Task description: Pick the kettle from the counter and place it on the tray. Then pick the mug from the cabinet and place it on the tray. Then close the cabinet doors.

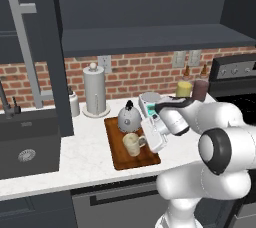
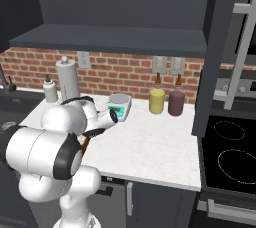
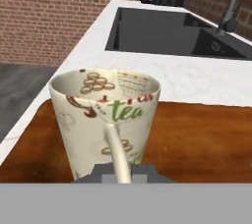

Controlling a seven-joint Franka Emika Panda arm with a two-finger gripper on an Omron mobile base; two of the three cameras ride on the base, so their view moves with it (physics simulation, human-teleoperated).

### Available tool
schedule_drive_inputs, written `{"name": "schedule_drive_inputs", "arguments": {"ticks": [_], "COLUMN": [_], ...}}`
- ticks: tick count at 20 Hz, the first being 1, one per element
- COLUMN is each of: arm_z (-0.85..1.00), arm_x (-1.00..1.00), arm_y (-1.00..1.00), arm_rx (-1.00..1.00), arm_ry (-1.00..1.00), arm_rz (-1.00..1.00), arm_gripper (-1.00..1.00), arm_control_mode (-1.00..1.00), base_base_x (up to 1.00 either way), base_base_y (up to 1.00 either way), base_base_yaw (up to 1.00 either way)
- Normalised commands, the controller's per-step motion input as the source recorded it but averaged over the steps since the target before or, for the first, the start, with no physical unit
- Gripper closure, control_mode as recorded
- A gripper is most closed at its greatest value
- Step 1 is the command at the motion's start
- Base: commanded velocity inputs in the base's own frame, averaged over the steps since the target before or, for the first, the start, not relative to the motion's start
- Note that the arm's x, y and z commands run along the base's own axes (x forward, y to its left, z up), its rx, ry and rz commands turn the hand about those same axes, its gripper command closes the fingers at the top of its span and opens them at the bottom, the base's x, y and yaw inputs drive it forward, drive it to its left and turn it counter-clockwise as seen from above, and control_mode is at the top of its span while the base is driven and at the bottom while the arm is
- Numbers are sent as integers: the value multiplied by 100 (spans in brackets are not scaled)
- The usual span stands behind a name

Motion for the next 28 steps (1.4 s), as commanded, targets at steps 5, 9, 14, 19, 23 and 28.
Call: {"name": "schedule_drive_inputs", "arguments": {"ticks": [5,9,14,19,23,28], "arm_z": [-19,-17,-17,-4,0,2], "arm_x": [18,9,-8,-8,0,-2], "arm_y": [0,0,-7,-15,-15,-10], "arm_rx": [0,0,0,-2,-3,0], "arm_ry": [-6,-5,-1,-5,-5,-4], "arm_rz": [3,3,0,1,0,3], "arm_gripper": [100,100,-100,-100,-100,-100], "arm_control_mode": [-100,-100,-100,-100,-100,-100], "base_base_x": [0,0,0,0,0,0], "base_base_y": [0,0,0,0,0,0], "base_base_yaw": [0,0,0,0,0,0]}}
